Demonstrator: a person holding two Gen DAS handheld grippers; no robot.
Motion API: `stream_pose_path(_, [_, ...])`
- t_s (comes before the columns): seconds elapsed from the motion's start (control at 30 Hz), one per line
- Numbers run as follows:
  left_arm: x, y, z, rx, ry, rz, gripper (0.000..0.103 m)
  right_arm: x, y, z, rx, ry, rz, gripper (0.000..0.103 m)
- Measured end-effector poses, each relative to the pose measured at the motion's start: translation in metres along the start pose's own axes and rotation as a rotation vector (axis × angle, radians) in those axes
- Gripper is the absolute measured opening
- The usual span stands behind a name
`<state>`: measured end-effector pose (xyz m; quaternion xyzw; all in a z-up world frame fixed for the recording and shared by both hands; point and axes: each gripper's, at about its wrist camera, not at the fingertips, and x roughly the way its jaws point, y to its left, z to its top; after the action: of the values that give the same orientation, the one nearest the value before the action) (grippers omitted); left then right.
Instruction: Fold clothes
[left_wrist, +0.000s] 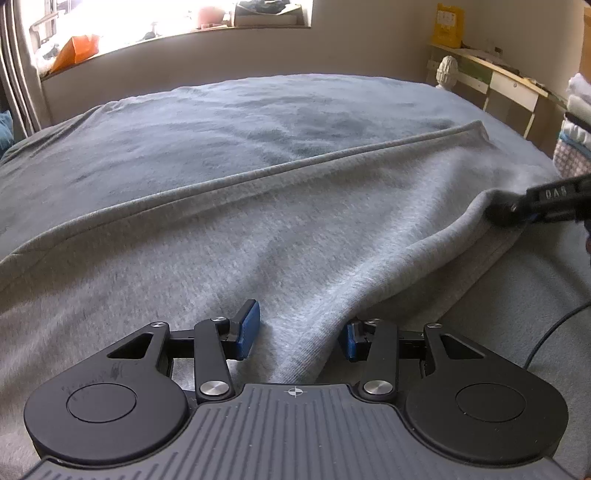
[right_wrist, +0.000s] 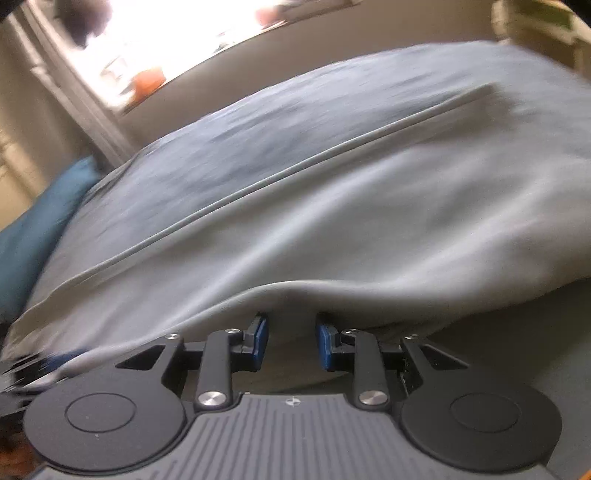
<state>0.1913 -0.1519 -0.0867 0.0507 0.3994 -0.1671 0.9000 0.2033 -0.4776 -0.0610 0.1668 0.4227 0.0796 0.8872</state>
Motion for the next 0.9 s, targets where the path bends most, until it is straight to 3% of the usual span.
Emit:
stream_pose_path(0.13, [0.001, 0.001, 0.000, -0.002, 0.004, -0.001, 0.044, -0.001, -0.051, 0.025, 0.084, -0.048, -0.070, 0.029])
stream_pose_path(0.23, [0.003, 0.001, 0.001, -0.010, 0.008, 0.002, 0.044, 0.005, -0.069, 0.045, 0.006, -0.027, -0.168, 0.029])
stream_pose_path(0.4, [0.004, -0.001, 0.000, 0.000, 0.011, 0.006, 0.044, 0.012, -0.077, 0.065, -0.168, 0.063, -0.221, 0.029])
stream_pose_path(0.5, [0.005, -0.001, 0.000, -0.002, 0.012, 0.007, 0.044, 0.015, -0.080, 0.071, -0.302, 0.166, -0.271, 0.030])
stream_pose_path(0.6, [0.005, -0.001, 0.001, -0.004, 0.013, 0.006, 0.044, 0.015, -0.090, 0.083, -0.312, 0.308, -0.289, 0.030])
stream_pose_path(0.67, [0.006, -0.001, 0.001, -0.004, 0.015, 0.004, 0.044, 0.013, -0.094, 0.090, -0.317, 0.361, -0.370, 0.031])
stream_pose_path(0.9, [0.007, -0.002, 0.001, 0.005, 0.017, 0.004, 0.044, 0.002, -0.102, 0.075, -0.304, 0.320, -0.412, 0.035])
